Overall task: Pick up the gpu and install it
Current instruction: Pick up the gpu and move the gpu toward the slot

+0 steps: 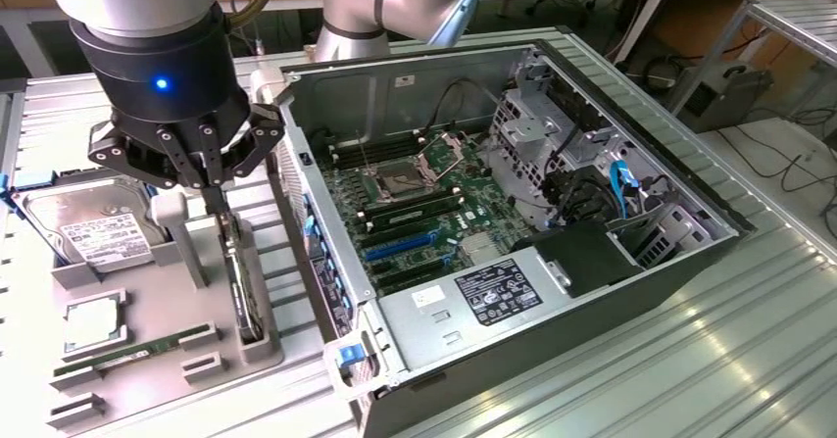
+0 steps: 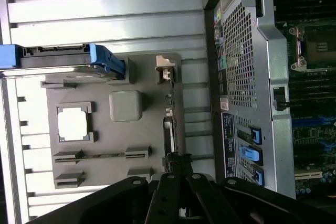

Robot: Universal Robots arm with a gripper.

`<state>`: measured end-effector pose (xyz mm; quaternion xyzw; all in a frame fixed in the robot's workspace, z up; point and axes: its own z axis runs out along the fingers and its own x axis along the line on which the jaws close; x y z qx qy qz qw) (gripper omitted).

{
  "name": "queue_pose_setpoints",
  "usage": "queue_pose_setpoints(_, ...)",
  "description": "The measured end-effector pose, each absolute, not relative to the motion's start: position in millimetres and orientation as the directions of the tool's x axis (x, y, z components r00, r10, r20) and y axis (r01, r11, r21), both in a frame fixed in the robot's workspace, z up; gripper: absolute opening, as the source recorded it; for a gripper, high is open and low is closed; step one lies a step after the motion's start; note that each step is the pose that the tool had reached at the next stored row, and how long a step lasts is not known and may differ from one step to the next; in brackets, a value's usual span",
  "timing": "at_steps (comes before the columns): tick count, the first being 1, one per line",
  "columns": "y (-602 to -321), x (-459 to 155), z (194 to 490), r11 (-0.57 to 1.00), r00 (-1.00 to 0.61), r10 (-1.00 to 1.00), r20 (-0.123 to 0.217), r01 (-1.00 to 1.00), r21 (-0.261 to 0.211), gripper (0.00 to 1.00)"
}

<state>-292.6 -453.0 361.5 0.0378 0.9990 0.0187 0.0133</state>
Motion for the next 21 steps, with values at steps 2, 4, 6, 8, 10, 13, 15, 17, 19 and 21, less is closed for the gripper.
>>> queue_pose_setpoints(2, -453.0, -292.6, 361.5, 0.996, -0.997, 0.076, -0.025, 0.075, 0.038, 0.11)
queue_pose_setpoints(4, -453.0, -292.6, 361.5, 0.996, -0.997, 0.076, -0.025, 0.075, 0.038, 0.11)
queue_pose_setpoints(6, -453.0, -292.7, 361.5, 0.996, -0.997, 0.076, -0.025, 0.075, 0.038, 0.11)
queue_pose_setpoints(8, -453.0, -292.6, 361.5, 0.996, -0.997, 0.076, -0.025, 0.075, 0.038, 0.11)
queue_pose_setpoints(10, -453.0, -292.6, 361.5, 0.996, -0.997, 0.076, -0.025, 0.075, 0.038, 0.17)
queue_pose_setpoints(13, -453.0, -292.6, 361.4, 0.996, -0.997, 0.076, -0.025, 0.075, 0.038, 0.3)
queue_pose_setpoints(15, -453.0, -292.6, 359.9, 0.996, -0.997, 0.076, -0.025, 0.075, 0.038, 0.36)
queue_pose_setpoints(17, -453.0, -292.8, 356.3, 0.996, -0.997, 0.076, -0.026, 0.075, 0.038, 0.36)
queue_pose_setpoints(19, -453.0, -293.4, 351.3, 0.996, -0.997, 0.076, -0.026, 0.075, 0.038, 0.36)
queue_pose_setpoints(21, -453.0, -294.2, 347.8, 0.996, -0.997, 0.076, -0.026, 0.075, 0.038, 0.36)
